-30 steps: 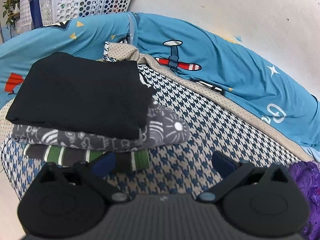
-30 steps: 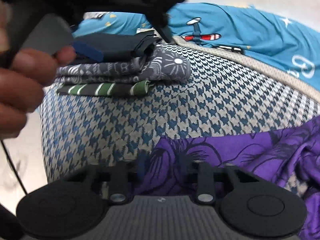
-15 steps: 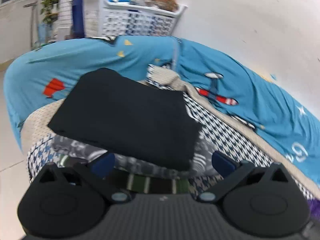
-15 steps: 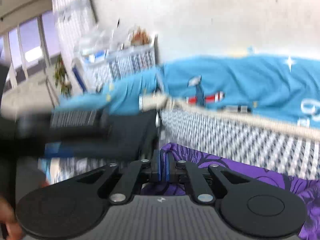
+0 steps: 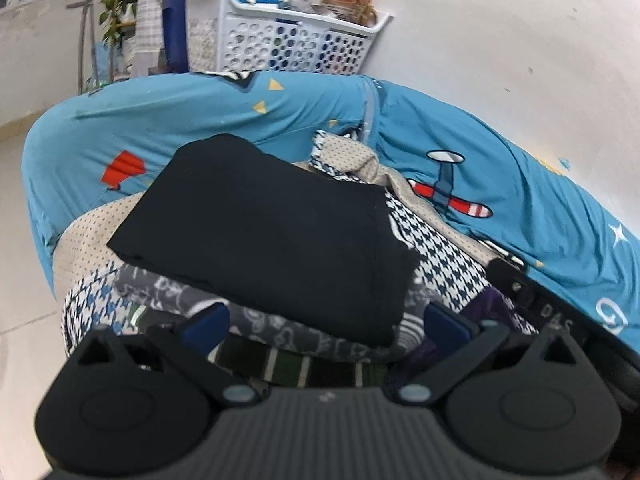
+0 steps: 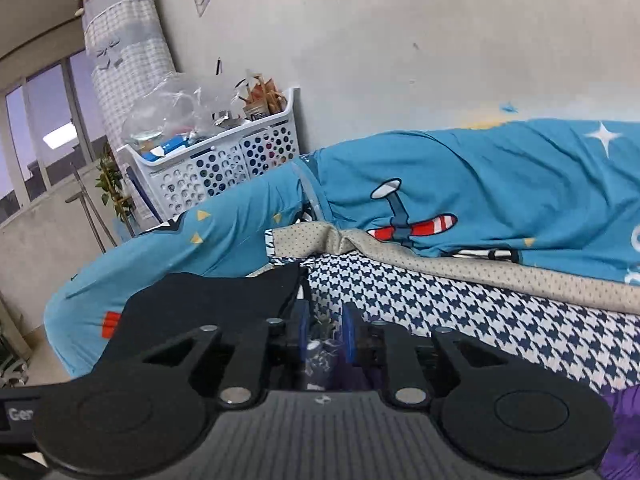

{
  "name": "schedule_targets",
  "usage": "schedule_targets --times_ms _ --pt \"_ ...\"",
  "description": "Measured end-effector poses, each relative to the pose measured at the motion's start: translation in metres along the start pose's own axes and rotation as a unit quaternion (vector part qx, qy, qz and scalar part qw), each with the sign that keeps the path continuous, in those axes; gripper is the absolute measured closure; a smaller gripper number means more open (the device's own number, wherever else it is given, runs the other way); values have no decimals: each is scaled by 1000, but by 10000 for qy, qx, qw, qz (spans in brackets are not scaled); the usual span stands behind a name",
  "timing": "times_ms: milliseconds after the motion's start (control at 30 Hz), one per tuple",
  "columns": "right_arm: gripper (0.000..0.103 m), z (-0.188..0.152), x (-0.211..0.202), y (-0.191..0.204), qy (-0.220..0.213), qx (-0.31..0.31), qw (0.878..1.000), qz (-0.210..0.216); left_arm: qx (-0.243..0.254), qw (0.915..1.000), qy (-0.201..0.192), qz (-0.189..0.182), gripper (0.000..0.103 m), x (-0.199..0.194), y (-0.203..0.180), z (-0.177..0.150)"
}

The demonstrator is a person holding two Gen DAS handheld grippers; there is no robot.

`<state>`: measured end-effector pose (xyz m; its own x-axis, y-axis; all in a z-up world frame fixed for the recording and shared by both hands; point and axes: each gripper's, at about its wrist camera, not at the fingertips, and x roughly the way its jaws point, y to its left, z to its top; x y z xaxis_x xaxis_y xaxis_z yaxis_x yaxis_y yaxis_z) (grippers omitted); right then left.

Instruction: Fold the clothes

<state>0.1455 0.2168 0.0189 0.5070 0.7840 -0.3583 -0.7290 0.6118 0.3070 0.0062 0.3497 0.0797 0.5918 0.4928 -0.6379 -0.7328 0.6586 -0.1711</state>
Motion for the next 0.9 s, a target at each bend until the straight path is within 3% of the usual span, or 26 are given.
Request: schedule_targets --times_ms 133,433,667,900 --pt "77 -2 -20 -10 -57 154 9999 -28 124 9999 17 -65 0 -1 -10 -3" --pt "77 -31 -89 -43 297 -48 9966 -764 709 9950 289 -640 0 -6 -56 -24" --pt "76 -58 -167 -74 385 51 9907 -1307 1438 9789 542 -1348 0 -19 -109 -59" --pt "76 -76 -224 -97 396 211 9846 -1689 2087 9595 726 -1748 0 -33 -150 -103"
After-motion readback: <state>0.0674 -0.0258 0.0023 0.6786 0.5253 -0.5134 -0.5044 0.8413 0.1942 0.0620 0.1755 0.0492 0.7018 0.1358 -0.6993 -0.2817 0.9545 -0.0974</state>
